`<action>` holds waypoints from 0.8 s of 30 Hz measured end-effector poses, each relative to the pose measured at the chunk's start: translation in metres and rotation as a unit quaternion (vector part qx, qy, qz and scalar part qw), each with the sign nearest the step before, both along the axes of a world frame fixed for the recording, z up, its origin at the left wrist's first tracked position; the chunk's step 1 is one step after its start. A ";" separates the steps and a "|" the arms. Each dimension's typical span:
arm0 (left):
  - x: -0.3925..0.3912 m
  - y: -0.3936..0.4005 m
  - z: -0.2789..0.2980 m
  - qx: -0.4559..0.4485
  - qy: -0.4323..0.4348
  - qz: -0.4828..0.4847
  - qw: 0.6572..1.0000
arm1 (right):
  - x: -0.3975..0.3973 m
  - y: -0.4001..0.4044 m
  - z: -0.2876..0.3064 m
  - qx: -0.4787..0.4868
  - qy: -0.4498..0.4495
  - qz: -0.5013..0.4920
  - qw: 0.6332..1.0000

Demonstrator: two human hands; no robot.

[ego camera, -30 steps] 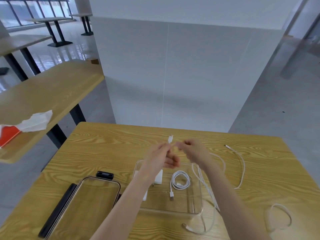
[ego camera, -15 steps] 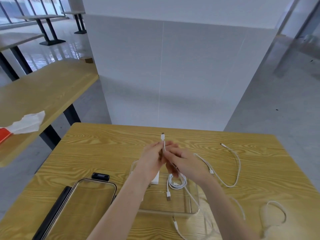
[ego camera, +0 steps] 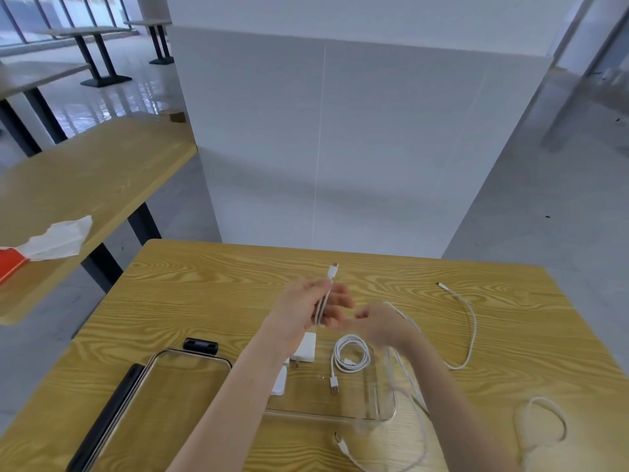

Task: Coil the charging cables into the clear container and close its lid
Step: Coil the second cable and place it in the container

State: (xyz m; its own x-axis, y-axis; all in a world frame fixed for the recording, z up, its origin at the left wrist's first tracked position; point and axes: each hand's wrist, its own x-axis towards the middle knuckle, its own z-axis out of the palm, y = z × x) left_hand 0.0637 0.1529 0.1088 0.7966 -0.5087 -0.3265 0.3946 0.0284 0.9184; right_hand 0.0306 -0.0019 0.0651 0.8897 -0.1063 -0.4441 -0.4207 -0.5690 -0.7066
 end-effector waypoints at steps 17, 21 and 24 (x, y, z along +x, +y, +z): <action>0.011 -0.011 -0.018 -0.015 0.041 0.131 0.990 | -0.020 0.039 0.055 0.085 -0.120 0.057 0.987; 0.019 -0.003 -0.006 -0.187 0.129 0.129 0.965 | -0.024 0.041 0.035 0.140 -0.027 0.133 0.981; 0.019 0.004 0.003 -0.214 0.134 0.114 0.961 | -0.020 0.031 0.016 0.154 -0.005 0.120 0.981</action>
